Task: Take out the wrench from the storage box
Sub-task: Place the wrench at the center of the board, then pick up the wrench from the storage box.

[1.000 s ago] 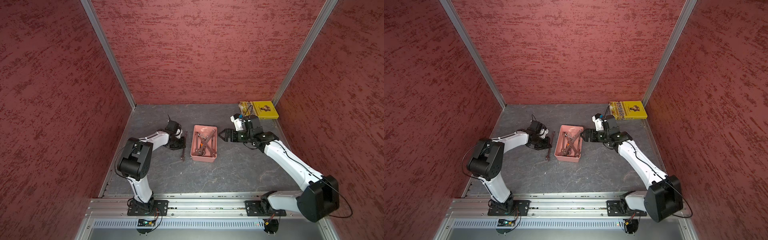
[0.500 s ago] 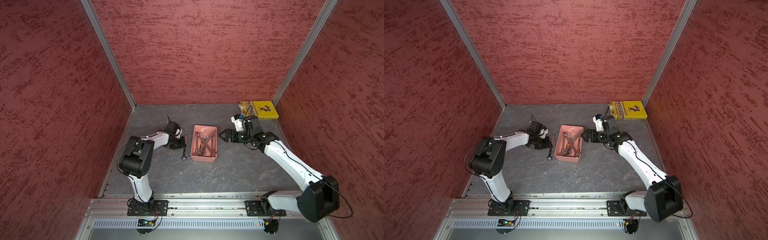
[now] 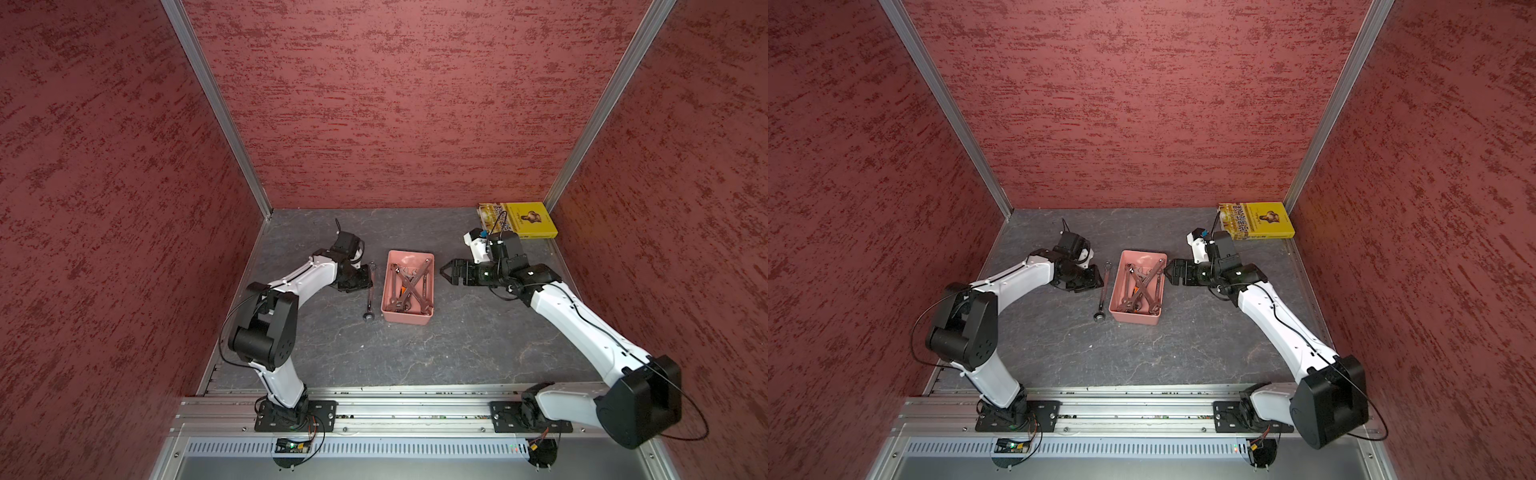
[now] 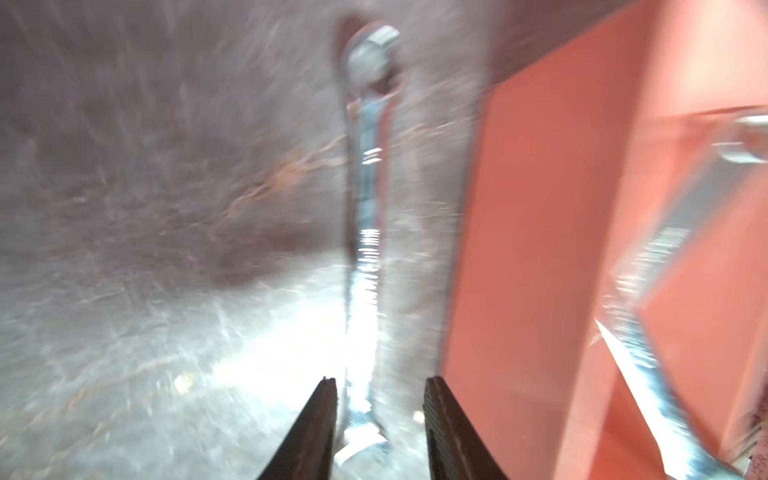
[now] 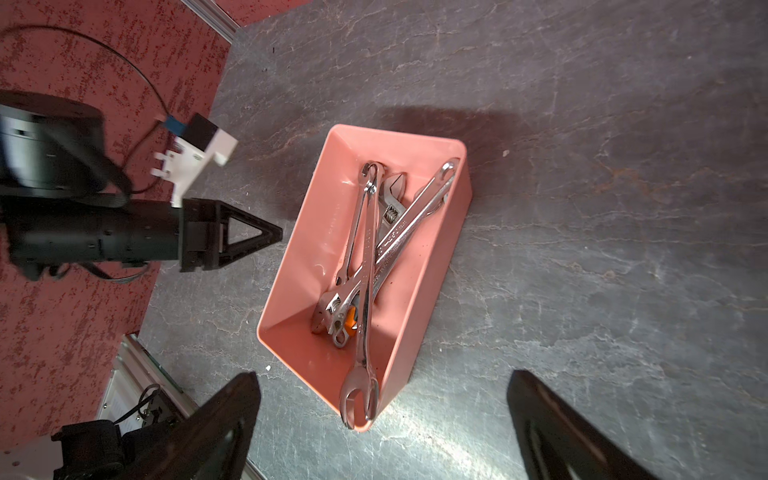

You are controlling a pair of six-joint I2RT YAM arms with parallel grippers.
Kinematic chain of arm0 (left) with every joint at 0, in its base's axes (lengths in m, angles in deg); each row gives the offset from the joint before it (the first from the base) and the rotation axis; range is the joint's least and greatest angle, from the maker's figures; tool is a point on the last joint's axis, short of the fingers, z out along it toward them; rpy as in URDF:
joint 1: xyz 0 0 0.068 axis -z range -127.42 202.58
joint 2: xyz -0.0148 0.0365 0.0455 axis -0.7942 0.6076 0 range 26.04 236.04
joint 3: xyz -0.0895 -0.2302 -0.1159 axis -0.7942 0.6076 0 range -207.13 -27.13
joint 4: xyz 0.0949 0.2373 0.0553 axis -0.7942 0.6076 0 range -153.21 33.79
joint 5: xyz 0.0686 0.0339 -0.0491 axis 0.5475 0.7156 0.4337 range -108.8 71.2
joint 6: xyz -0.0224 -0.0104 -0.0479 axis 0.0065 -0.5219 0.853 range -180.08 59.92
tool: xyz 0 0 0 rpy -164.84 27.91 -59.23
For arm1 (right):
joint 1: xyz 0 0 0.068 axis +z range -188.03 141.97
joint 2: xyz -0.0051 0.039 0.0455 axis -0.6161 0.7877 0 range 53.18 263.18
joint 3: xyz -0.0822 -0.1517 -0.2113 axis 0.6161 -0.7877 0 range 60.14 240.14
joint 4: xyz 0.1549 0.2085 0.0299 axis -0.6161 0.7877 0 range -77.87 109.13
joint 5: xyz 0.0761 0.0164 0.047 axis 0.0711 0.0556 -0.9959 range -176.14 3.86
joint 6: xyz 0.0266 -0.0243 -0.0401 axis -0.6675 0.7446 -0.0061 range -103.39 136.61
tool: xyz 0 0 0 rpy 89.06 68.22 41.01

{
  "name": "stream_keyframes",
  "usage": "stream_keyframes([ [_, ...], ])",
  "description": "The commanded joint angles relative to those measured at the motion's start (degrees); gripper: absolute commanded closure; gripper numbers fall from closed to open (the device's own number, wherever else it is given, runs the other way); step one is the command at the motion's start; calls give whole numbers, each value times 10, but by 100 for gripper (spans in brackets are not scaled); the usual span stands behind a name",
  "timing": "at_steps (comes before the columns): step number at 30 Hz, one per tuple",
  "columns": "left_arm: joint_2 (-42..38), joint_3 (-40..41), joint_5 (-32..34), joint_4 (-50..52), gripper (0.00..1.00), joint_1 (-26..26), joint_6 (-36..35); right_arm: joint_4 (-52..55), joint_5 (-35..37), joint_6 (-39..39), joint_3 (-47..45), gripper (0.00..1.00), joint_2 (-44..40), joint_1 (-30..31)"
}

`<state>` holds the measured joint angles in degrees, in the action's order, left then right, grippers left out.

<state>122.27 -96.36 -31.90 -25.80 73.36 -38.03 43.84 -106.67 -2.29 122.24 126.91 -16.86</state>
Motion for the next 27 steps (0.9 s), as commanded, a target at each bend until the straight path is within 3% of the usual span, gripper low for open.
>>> stream_keyframes([
  [1, -41, -48, 67, 70, 59, 57, 74, 13, 24, 14, 19, 2, -17, 1],
  [8, 18, -134, 198, 145, 57, 176, 142, 12, 29, 18, 20, 1, -18, -6],
  [20, 161, -226, 268, 149, 62, 197, 128, 15, 26, 22, -2, 2, -46, -22],
  [27, 202, -231, 290, 139, 64, 189, 121, 14, 23, 22, -12, 2, -57, -30],
])
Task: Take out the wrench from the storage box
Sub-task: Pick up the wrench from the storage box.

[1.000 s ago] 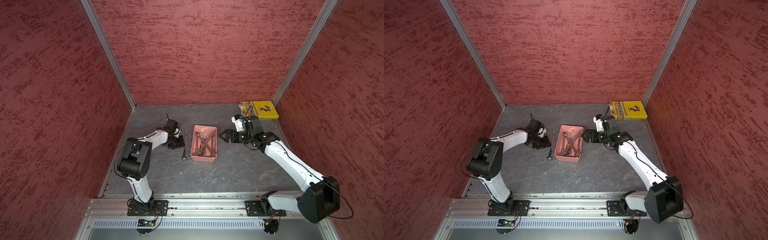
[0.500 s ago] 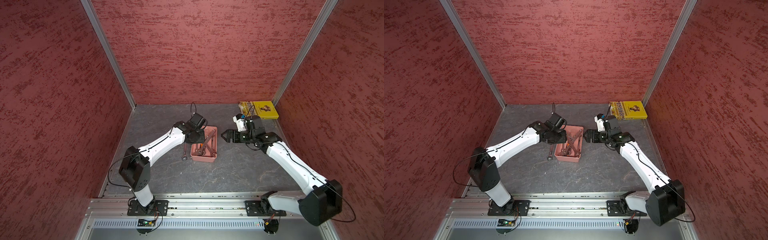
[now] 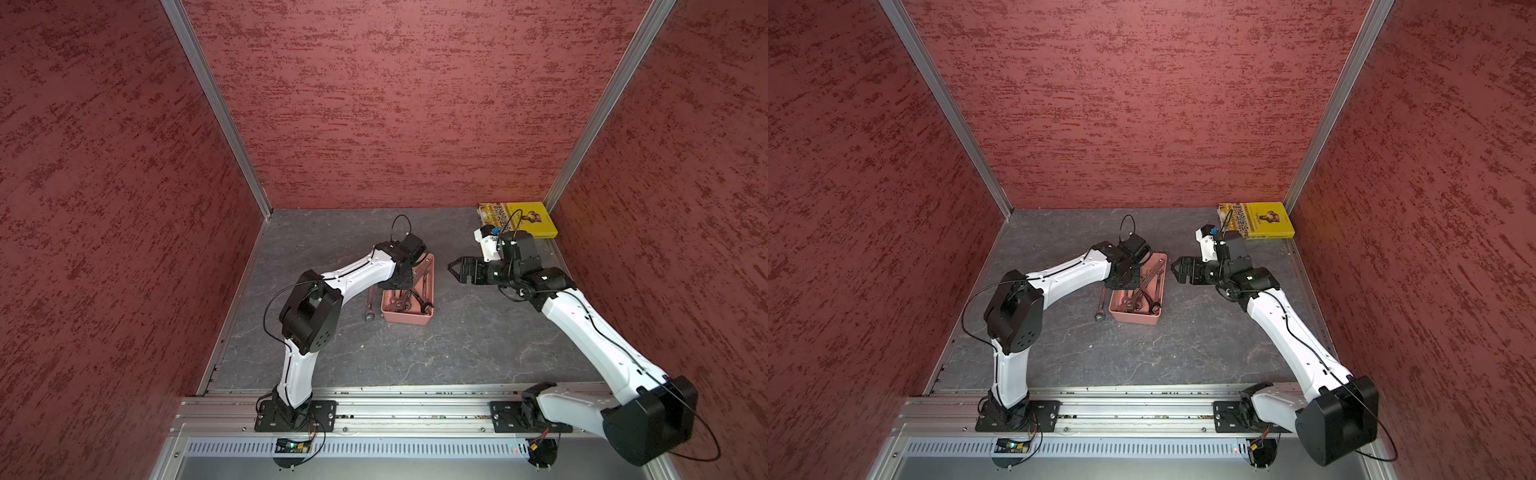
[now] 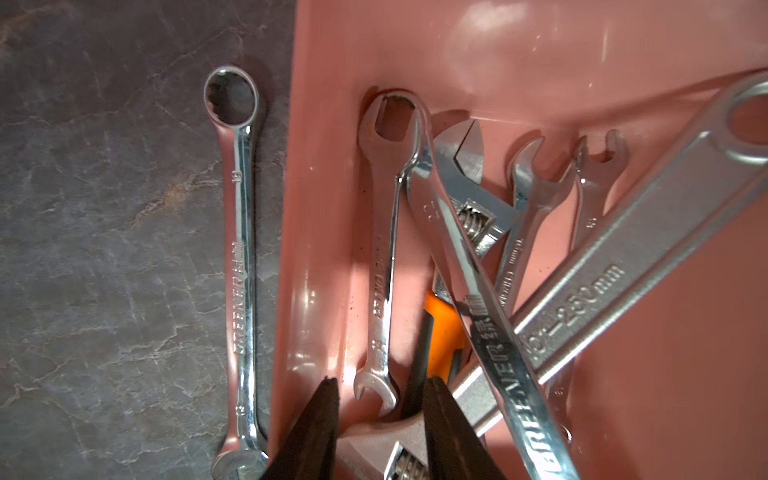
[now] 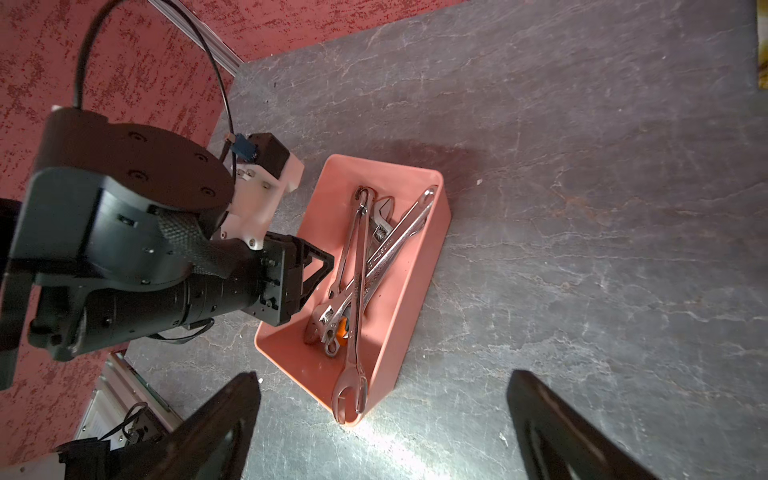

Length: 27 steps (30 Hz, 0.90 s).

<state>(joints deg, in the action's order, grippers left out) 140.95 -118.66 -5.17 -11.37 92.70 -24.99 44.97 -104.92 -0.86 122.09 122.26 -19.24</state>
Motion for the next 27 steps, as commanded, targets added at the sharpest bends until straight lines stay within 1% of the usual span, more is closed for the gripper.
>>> stream_keyframes([
  [1, 23, -13, 28, -5, 65, -4, -11, 1, 5, 9, -13, 2, -11, -7],
  [4, 46, -31, 31, -8, 65, -5, -16, -2, 1, 9, -17, 2, -11, -10],
  [9, 72, -35, 31, -19, 66, -9, -16, -4, -3, 8, -20, 2, -12, -14],
  [13, 82, -22, 38, -27, 68, -16, -18, -3, -5, 8, -28, 2, -16, -18],
  [17, 95, -17, 23, -42, 69, -18, -25, -6, -9, 6, -35, 2, -18, -21],
  [22, 116, -6, 6, -47, 75, -19, -22, -7, -14, 6, -39, 2, -17, -23],
  [27, 131, 2, 12, -39, 75, -17, -26, -7, -15, 4, -45, 2, -19, -26],
])
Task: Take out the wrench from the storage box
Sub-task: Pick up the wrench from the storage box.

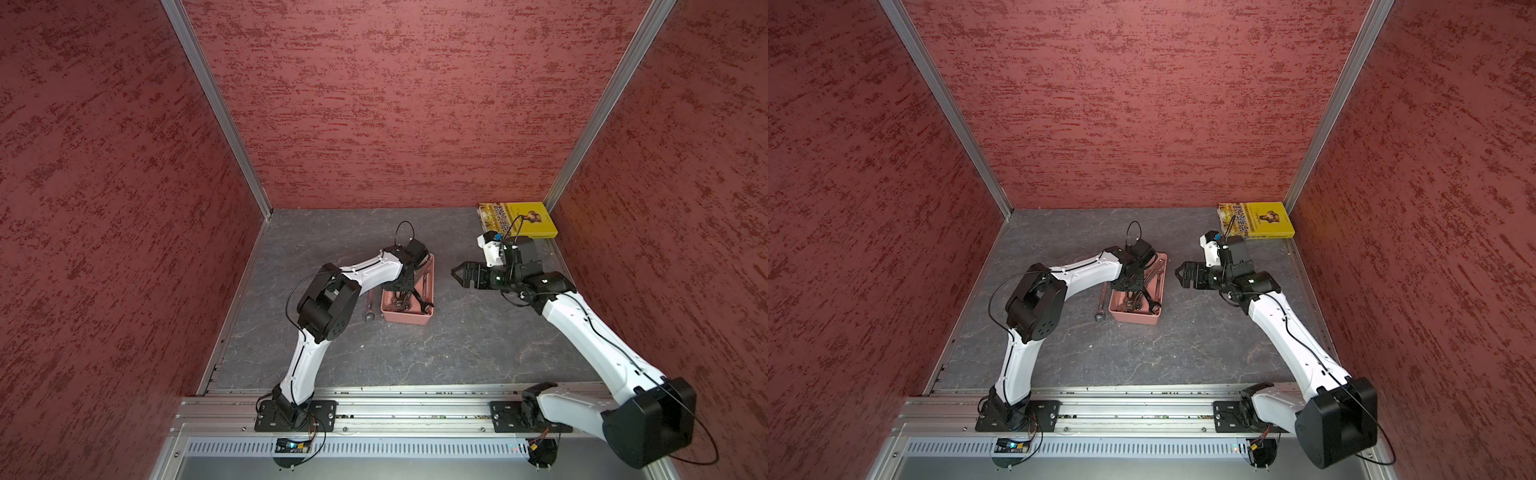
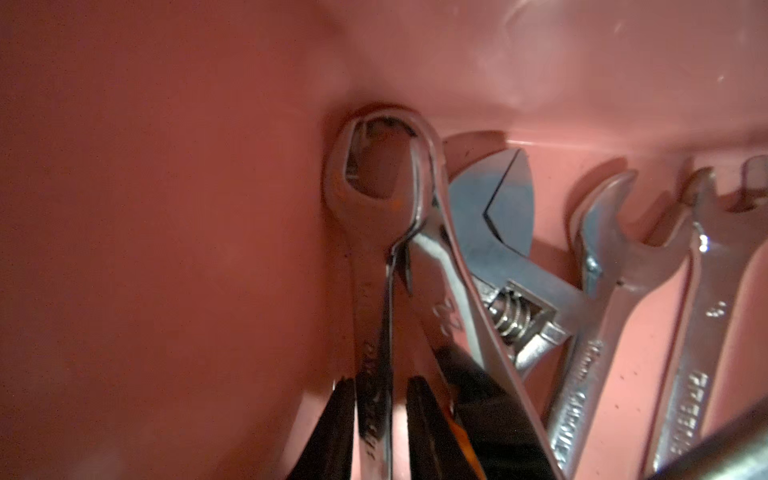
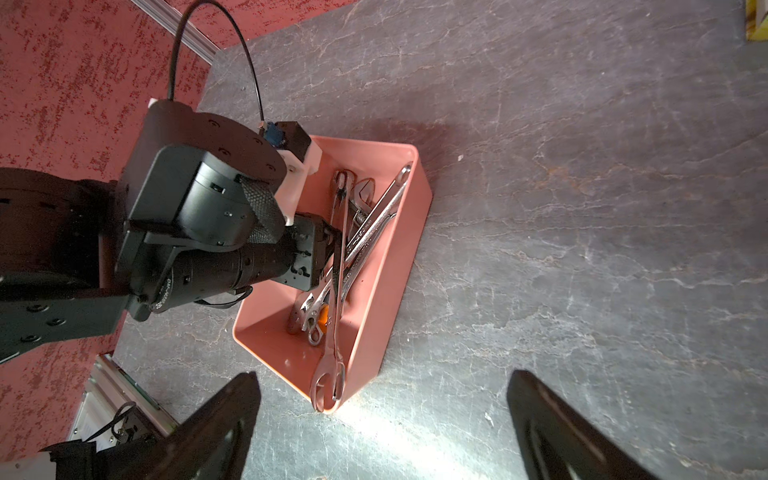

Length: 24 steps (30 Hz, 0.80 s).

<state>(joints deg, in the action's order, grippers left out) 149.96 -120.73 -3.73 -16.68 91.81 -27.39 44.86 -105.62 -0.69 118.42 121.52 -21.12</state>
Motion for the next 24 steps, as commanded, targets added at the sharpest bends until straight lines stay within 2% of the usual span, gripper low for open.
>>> stream_keyframes([
  [1, 42, 26, -4, 13, 76, -8, -2, -6, -10, 2, -9, 2, -10, -7],
  [6, 26, 28, -2, 16, 89, -4, -1, -11, -12, 1, -7, 2, -7, -9],
  [12, -3, -6, 9, 46, 99, 3, -2, -13, -13, 2, -5, 2, -5, -10],
  [24, -77, -80, 13, 116, 100, 27, 29, -12, -7, 5, -1, 1, -13, -12],
])
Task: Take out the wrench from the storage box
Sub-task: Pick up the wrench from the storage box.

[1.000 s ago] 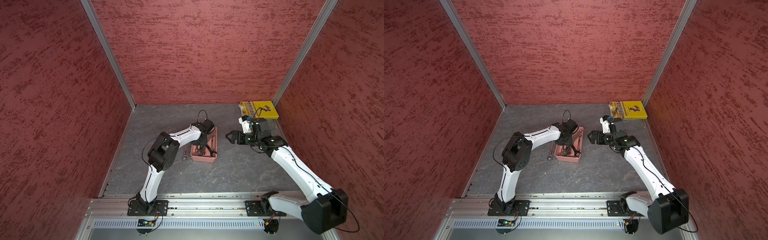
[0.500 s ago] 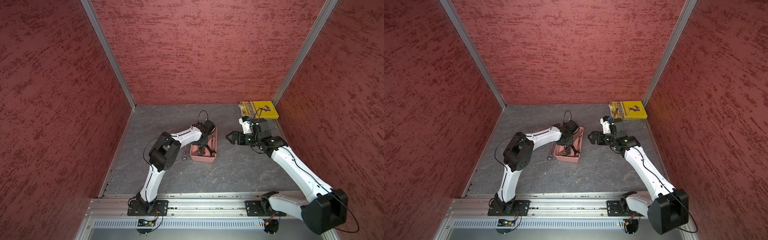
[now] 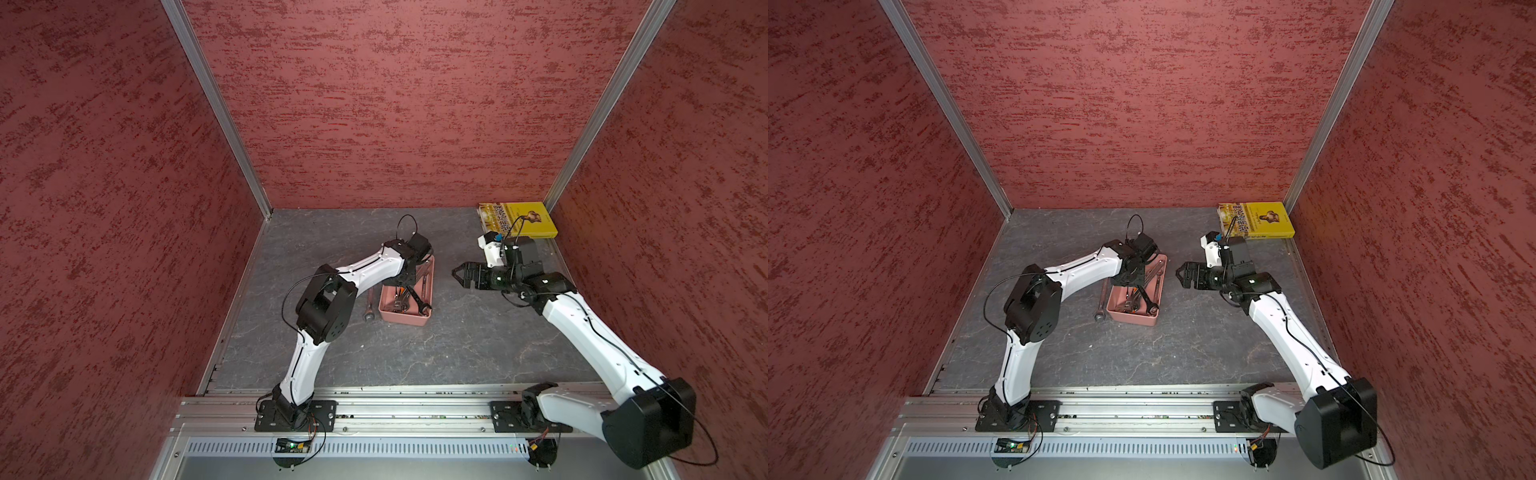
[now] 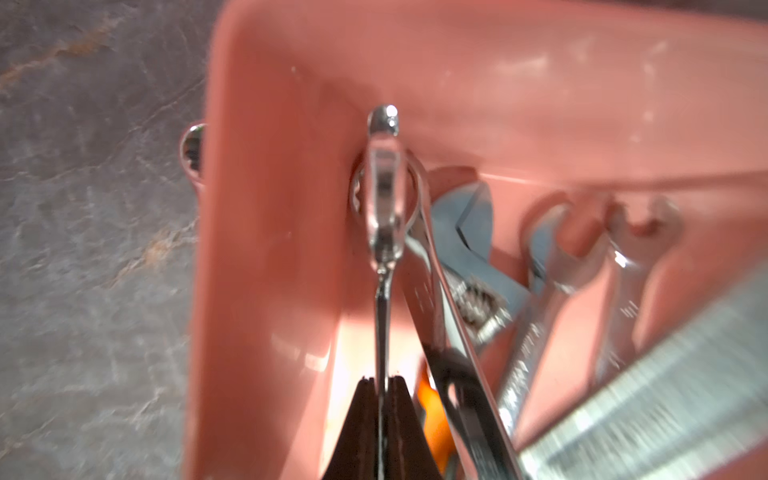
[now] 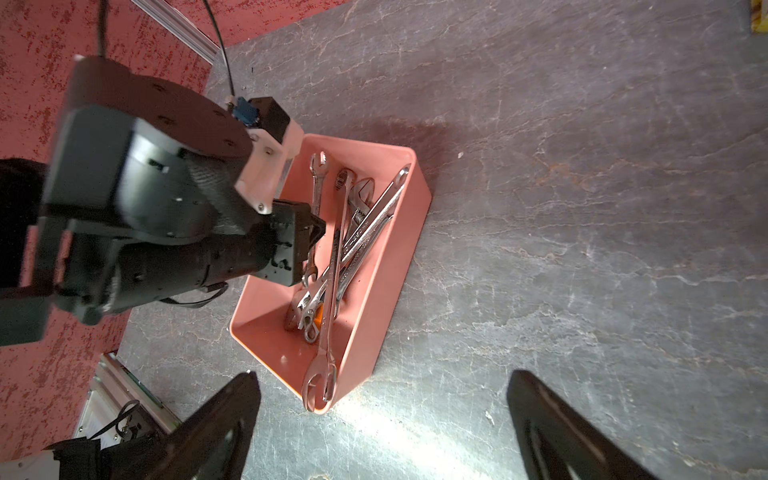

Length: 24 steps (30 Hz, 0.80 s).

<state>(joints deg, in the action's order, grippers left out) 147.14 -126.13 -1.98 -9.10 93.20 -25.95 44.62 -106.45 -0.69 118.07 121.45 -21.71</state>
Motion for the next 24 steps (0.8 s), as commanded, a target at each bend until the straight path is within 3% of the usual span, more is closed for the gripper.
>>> stream_keyframes([
  [1, -55, -29, -6, 46, 100, 14, 16, -10, 1, 4, 2, 2, -13, -6],
  [11, -184, 13, -43, 63, 100, -6, -28, -29, -14, -4, -2, 2, -10, -7],
  [14, -235, 87, -61, 36, 100, -45, -63, -33, -19, -2, 1, 2, -9, -6],
  [19, -304, 227, -145, -61, 100, -134, -133, -32, -18, 8, 5, 2, -10, -7],
  [24, -297, 316, -186, -132, 100, -184, -196, -26, -14, 11, 8, 2, -9, -6],
])
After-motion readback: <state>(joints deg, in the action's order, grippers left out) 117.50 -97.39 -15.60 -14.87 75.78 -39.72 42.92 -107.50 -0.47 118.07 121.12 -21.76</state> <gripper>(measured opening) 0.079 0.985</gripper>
